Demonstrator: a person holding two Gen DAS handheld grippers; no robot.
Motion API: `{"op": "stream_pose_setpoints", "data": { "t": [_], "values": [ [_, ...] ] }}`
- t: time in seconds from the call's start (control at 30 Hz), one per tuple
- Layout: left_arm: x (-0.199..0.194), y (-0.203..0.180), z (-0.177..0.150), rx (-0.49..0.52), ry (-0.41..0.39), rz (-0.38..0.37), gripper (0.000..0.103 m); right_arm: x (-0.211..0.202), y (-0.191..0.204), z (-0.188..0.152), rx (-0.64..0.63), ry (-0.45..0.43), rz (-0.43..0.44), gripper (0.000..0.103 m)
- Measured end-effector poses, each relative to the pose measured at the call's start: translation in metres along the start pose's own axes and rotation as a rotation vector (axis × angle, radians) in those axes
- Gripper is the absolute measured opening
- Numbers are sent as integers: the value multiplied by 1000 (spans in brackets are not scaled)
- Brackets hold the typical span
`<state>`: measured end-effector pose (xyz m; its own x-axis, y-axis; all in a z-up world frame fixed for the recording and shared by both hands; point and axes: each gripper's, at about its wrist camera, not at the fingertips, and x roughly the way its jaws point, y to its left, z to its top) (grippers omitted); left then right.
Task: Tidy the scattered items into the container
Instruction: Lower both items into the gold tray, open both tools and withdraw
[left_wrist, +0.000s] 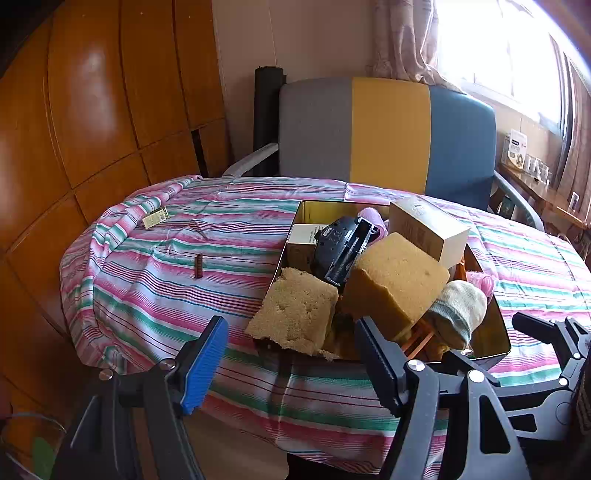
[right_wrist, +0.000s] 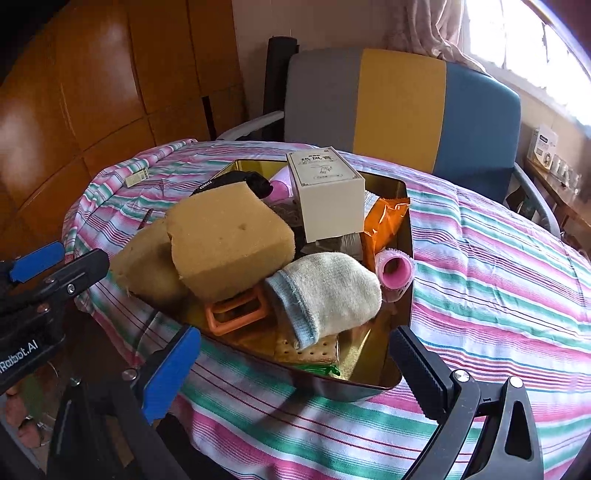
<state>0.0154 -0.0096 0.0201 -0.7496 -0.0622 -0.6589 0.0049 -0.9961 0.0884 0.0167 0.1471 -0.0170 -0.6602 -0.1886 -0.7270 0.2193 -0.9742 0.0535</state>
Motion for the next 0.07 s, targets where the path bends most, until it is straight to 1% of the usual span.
{"op": "stream_pose_setpoints", "data": {
  "t": [0.03,0.07],
  "values": [
    [1,-1,0,3,6,9,72,0,0,0,0,-1,-3,103],
    [1,-2,-1,5,14,2,72,-1,1,0,-1,-3,-6,103]
  ]
}}
